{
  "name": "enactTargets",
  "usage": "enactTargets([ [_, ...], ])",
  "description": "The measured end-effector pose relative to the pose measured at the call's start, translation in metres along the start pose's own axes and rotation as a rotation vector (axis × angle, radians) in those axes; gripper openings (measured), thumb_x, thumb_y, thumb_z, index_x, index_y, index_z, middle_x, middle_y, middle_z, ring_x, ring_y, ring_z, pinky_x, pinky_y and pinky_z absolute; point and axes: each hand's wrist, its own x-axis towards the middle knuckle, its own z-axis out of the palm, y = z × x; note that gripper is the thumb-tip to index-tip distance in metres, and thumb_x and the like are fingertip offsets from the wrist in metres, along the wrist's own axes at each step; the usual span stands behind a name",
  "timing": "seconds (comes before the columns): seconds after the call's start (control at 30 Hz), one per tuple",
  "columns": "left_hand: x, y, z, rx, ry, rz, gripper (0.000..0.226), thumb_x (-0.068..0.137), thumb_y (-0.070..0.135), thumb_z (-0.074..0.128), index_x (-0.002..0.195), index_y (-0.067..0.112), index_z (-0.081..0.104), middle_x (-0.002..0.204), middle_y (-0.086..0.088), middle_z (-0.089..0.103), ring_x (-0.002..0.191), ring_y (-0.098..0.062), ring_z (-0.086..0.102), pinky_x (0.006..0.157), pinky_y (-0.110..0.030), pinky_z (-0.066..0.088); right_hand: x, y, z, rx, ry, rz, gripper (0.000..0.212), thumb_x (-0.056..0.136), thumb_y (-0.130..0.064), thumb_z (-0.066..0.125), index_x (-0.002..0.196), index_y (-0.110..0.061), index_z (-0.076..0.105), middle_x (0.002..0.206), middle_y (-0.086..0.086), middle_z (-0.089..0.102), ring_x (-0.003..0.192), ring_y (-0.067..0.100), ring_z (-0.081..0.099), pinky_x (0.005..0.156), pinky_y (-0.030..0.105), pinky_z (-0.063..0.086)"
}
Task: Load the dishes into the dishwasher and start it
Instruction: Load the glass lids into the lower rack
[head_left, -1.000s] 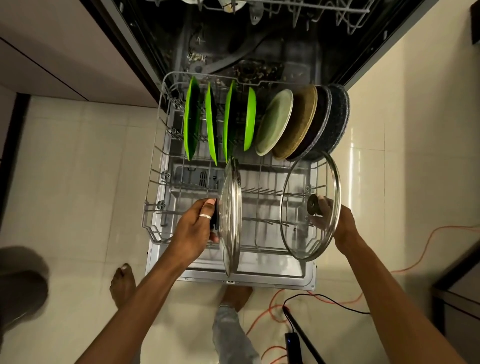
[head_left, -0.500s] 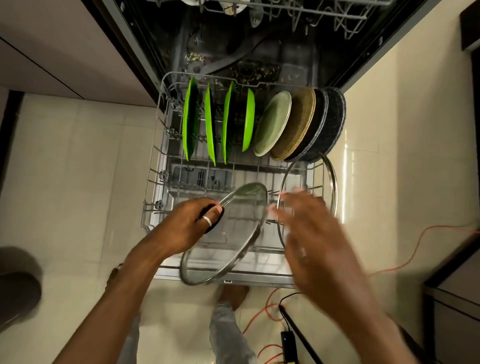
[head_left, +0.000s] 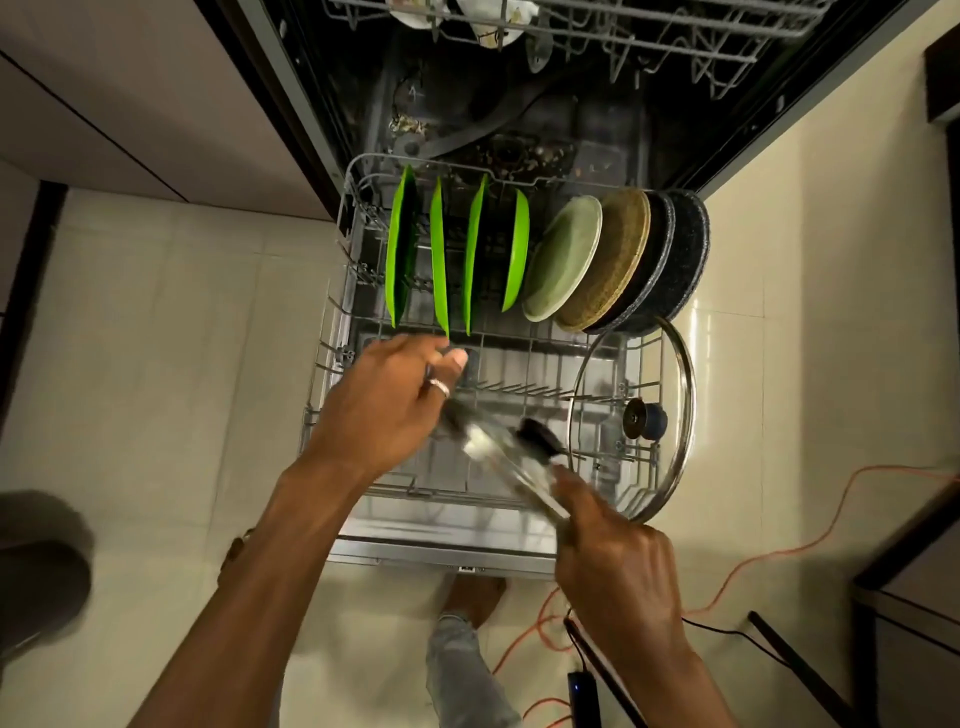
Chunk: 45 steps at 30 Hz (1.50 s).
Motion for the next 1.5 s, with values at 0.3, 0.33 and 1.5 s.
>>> enactTargets([
  [0.3, -0.015, -0.014, 0.020, 0.005, -0.106, -0.161, 0.033, 0.103, 0.041, 0.045, 0.108, 0.019, 0.069, 0.100, 0.000, 0.073, 0.085, -0.018, 0.068, 0.077, -0.038, 0.057, 0.017, 0.018, -0.001, 0.176, 0.311, 0.482, 0.005, 0.092, 0.000, 0.061, 0.094, 0.003, 0.058, 0.046, -0.009, 0.045, 0.035, 0.002, 0.040, 0.040, 0.013, 0.025],
  [0.33, -0.018, -0.015, 0.024, -0.002, -0.113, -0.172, 0.032, 0.103, 0.041, 0.046, 0.110, 0.019, 0.069, 0.103, 0.001, 0.073, 0.088, -0.018, 0.068, 0.079, -0.036, 0.057, 0.020, 0.018, 0.002, 0.186, 0.309, 0.479, 0.004, 0.092, 0.000, 0.060, 0.094, 0.002, 0.057, 0.048, -0.011, 0.046, 0.036, 0.002, 0.042, 0.039, 0.013, 0.027],
  [1.5, -0.037, -0.032, 0.038, -0.076, -0.224, -0.283, 0.034, 0.103, 0.041, 0.048, 0.122, 0.018, 0.065, 0.116, 0.000, 0.070, 0.098, -0.017, 0.066, 0.083, -0.027, 0.049, 0.091, 0.020, 0.090, 0.200, -0.068, 0.645, 0.028, 0.101, -0.027, 0.051, 0.116, -0.004, 0.046, 0.093, 0.021, 0.069, 0.083, 0.040, 0.068, 0.070, 0.043, 0.055],
])
